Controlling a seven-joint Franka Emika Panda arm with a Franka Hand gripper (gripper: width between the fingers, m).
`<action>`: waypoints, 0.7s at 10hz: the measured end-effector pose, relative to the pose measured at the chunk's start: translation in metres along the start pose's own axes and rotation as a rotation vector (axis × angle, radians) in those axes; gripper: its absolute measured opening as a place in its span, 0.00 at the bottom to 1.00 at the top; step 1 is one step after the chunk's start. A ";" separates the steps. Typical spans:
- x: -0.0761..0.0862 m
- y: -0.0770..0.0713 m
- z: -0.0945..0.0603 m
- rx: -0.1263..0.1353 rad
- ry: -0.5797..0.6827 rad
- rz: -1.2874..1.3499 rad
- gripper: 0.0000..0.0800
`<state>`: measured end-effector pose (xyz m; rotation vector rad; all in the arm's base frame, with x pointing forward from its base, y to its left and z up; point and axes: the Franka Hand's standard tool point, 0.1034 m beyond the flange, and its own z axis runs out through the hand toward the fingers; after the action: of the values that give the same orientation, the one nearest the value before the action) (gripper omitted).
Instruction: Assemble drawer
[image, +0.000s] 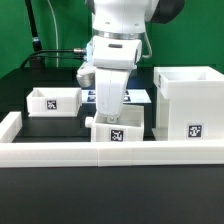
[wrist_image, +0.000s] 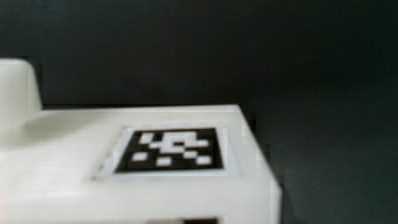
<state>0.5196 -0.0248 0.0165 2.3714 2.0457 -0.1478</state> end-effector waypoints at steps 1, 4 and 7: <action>-0.001 -0.002 0.001 0.003 0.000 0.000 0.05; 0.001 0.000 0.002 -0.035 0.009 0.005 0.05; 0.006 0.003 0.001 -0.076 0.021 0.024 0.05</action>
Offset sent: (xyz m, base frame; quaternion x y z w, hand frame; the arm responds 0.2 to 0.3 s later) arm 0.0000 0.0000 0.0000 0.0000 0.0000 0.0000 1.0000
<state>0.5232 -0.0195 0.0147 2.3617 1.9925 -0.0446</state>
